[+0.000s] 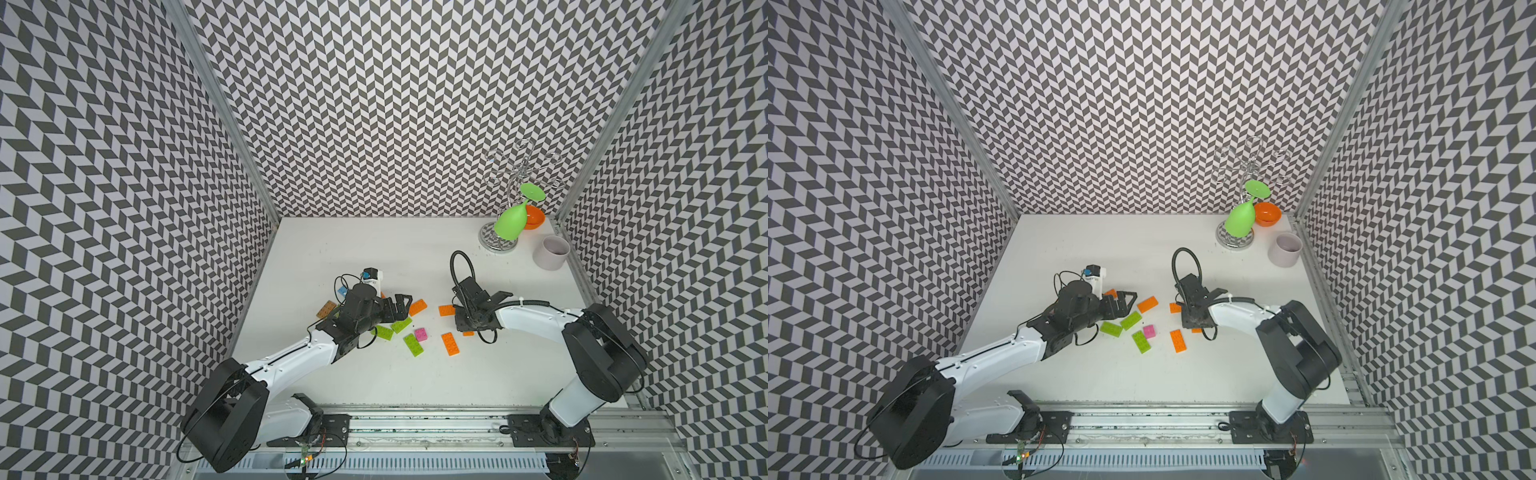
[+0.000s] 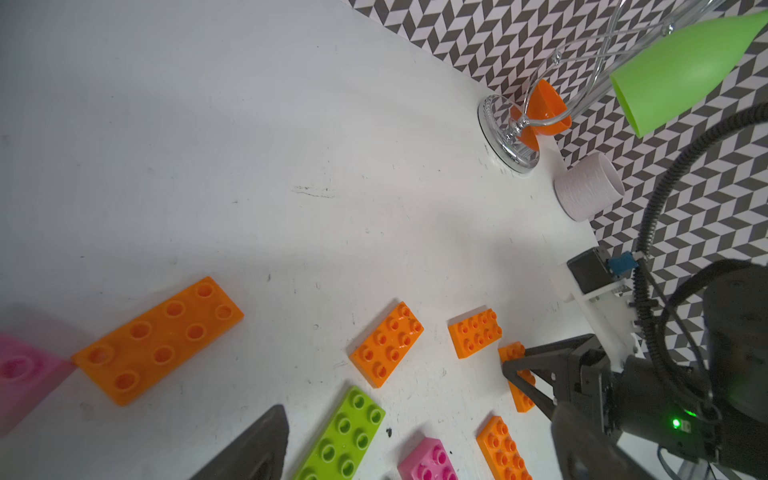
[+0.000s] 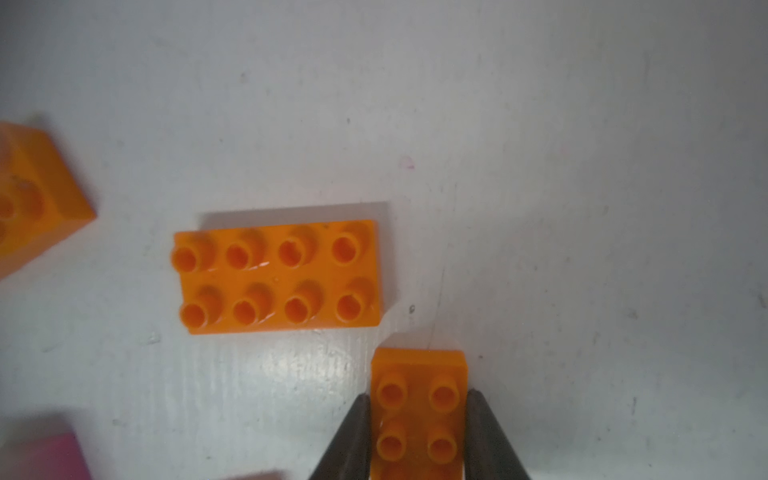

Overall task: Assemble a small pinwheel with lego
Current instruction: Pick up the lego brick from the center of the board, then place the lego brick at the center of the board.

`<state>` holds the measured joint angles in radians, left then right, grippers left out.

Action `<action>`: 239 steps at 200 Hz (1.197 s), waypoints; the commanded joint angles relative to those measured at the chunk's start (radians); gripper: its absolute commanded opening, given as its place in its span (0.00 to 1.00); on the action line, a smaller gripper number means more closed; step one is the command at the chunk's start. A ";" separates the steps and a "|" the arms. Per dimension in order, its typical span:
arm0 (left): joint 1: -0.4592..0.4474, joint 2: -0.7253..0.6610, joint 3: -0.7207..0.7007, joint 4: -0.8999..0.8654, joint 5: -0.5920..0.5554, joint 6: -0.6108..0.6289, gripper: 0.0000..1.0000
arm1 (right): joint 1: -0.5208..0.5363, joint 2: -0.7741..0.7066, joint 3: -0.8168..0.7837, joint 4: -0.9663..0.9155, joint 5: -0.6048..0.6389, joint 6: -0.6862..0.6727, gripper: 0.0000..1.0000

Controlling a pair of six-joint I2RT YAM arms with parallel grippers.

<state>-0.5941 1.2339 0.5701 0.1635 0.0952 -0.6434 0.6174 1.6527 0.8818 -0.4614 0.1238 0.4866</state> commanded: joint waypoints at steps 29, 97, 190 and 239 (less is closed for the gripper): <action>0.023 -0.030 -0.014 0.007 0.018 -0.001 0.98 | 0.010 0.092 0.058 -0.017 -0.089 -0.077 0.33; 0.092 -0.125 -0.077 -0.005 0.005 -0.036 0.98 | 0.041 0.195 0.194 -0.015 -0.143 -0.121 0.32; 0.132 -0.190 -0.127 -0.021 0.011 -0.048 0.98 | 0.122 0.173 0.157 -0.063 -0.085 -0.084 0.30; 0.133 -0.192 -0.133 -0.015 0.012 -0.051 0.98 | 0.123 0.150 0.132 -0.072 -0.076 -0.084 0.30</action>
<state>-0.4664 1.0534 0.4480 0.1444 0.1001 -0.6930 0.7330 1.7992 1.0592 -0.4545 0.0490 0.3870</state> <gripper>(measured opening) 0.981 0.317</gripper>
